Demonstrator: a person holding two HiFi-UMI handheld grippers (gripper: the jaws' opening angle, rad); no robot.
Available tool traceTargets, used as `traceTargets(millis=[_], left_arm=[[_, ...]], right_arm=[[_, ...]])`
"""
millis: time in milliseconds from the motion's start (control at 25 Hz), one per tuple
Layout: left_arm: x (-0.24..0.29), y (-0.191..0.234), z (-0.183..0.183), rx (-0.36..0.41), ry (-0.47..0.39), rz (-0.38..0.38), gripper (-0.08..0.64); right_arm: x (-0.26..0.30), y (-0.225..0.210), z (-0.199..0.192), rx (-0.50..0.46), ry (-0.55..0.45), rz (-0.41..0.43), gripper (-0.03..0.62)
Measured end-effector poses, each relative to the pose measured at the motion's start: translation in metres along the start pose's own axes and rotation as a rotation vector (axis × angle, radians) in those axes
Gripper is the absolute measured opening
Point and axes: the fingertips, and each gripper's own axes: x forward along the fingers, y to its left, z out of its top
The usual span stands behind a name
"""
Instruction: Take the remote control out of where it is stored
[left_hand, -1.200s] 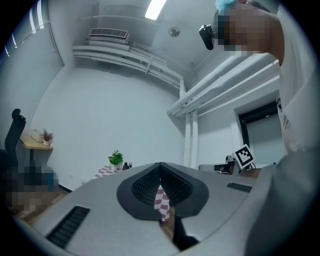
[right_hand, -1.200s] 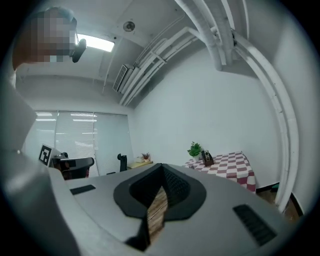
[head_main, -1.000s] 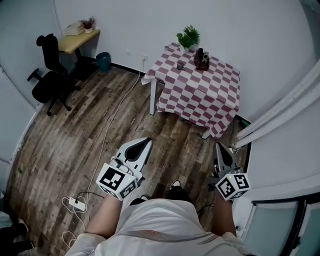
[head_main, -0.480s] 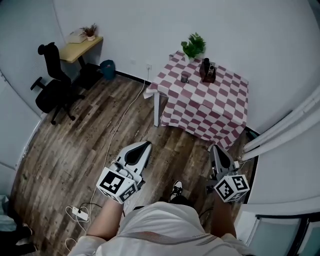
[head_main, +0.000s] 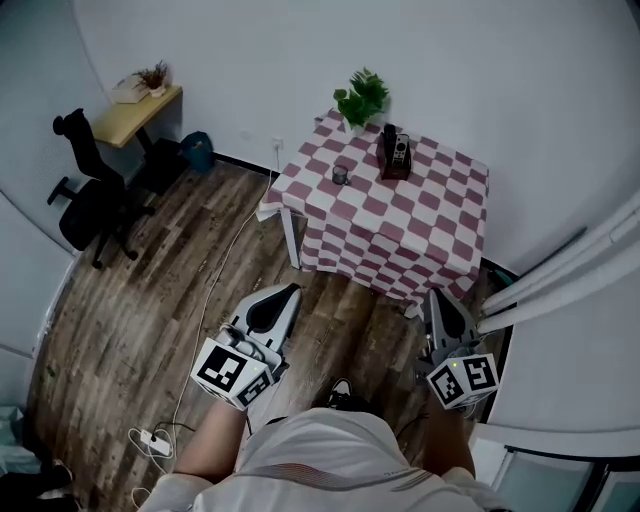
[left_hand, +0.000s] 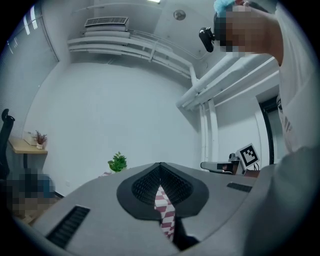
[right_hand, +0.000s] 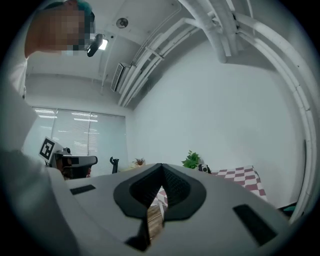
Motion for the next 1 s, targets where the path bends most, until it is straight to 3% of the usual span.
traceTargets(millis=[480, 680, 1000], left_arm=[[0.113, -0.008, -0.029, 0.016, 0.081, 0.010, 0.006], [0.155, 0.001, -0.032, 0.023, 0.063, 0.000, 0.006], [0.223, 0.042, -0.028, 0.005, 0.032, -0.068, 0.006]], right_arm=[[0.028, -0.113, -0.018, 0.072, 0.017, -0.032, 0.015], [0.034, -0.146, -0.034, 0.094, 0.048, -0.072, 0.015], [0.091, -0.184, -0.016, 0.052, 0.042, -0.131, 0.015]])
